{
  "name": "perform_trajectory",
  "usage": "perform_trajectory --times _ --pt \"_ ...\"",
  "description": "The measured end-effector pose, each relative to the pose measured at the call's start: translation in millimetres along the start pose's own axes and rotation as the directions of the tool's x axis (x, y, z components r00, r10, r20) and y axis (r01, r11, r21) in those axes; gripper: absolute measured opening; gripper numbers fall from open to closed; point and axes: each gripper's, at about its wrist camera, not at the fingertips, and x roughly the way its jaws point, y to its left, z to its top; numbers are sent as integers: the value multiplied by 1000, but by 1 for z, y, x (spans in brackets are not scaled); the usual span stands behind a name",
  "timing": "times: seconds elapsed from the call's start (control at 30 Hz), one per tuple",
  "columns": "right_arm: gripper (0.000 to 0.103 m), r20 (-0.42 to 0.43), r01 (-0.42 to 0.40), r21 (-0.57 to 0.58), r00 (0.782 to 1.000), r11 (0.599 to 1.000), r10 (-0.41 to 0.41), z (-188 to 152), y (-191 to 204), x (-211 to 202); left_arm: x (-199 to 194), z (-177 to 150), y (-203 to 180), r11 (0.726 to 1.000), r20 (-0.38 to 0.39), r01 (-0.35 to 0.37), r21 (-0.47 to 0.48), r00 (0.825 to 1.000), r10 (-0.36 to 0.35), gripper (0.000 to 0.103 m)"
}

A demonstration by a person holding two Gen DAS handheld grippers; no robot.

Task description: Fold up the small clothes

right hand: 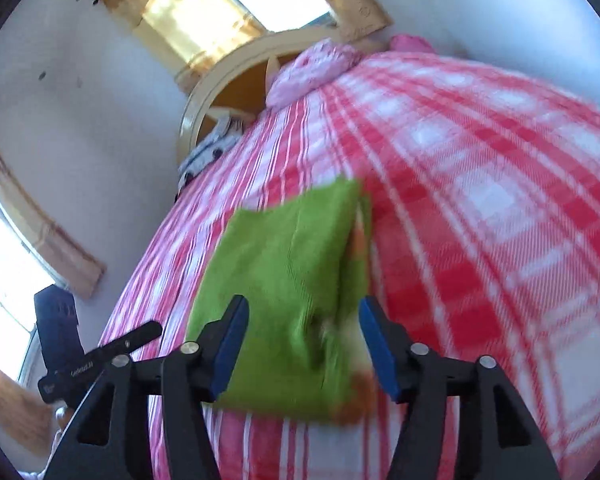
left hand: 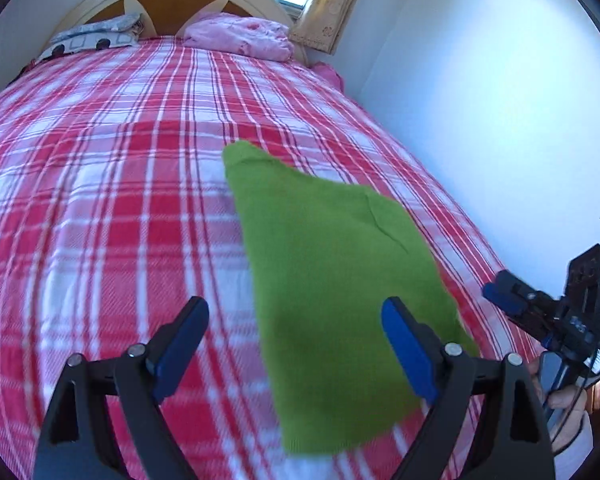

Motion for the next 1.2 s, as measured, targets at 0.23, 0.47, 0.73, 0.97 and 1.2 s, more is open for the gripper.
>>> perform_trajectory --times 0.23,0.47,0.73,0.97,1.2 --pt "74 -91 101 -102 990 990 -110 28 -4 70 75 25 10 982 -130 32 -185 990 -57 77" --pt "74 -190 -37 -82 981 996 20 12 -24 110 82 4 10 983 -86 85 -161 991 -100 77" --pt "74 -224 -65 -155 974 986 29 4 -8 116 71 -12 6 990 -47 99 -101 993 -104 76" --pt "74 -224 -65 -160 974 985 28 3 -8 120 72 -12 1 994 -54 76 -78 995 -80 77" --pt "74 -227 -71 -149 973 986 35 2 -9 120 77 -5 -2 997 -59 55 -63 997 -59 77"
